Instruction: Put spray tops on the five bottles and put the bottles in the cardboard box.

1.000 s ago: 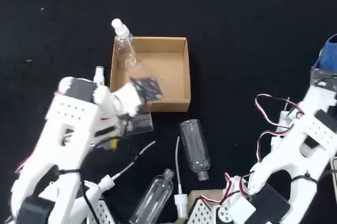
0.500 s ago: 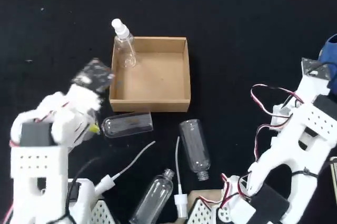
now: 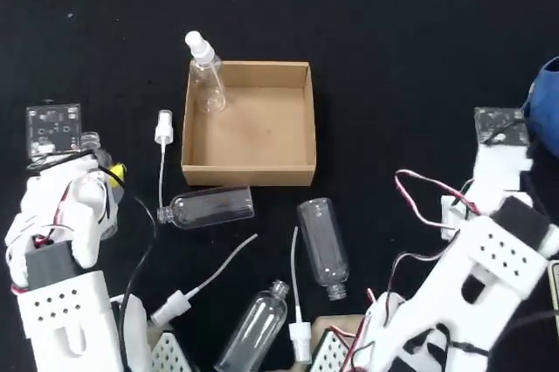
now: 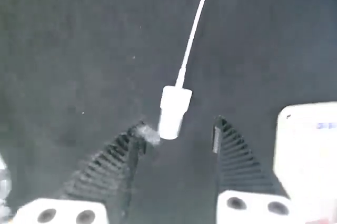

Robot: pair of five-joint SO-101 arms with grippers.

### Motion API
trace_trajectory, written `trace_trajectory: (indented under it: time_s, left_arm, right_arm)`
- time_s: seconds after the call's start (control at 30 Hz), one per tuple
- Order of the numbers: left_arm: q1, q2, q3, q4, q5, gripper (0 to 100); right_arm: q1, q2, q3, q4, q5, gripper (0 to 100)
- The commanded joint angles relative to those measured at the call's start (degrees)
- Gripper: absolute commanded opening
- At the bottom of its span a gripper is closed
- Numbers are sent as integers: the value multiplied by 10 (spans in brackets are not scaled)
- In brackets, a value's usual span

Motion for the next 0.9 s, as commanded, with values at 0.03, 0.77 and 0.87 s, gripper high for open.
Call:
trace_trajectory:
  time_s: [0.03,0.77,0.87]
  left_arm:
    - [-7,-16,3,-13,88,29]
    - [-11,-16,119,-119,149,29]
    - [-11,-16,121,-119,147,29]
  right_arm:
    - [78,34,-44,-27,165,188]
    - [76,352,-12,-226,243,188]
    - [30,300,11,-201,167,188]
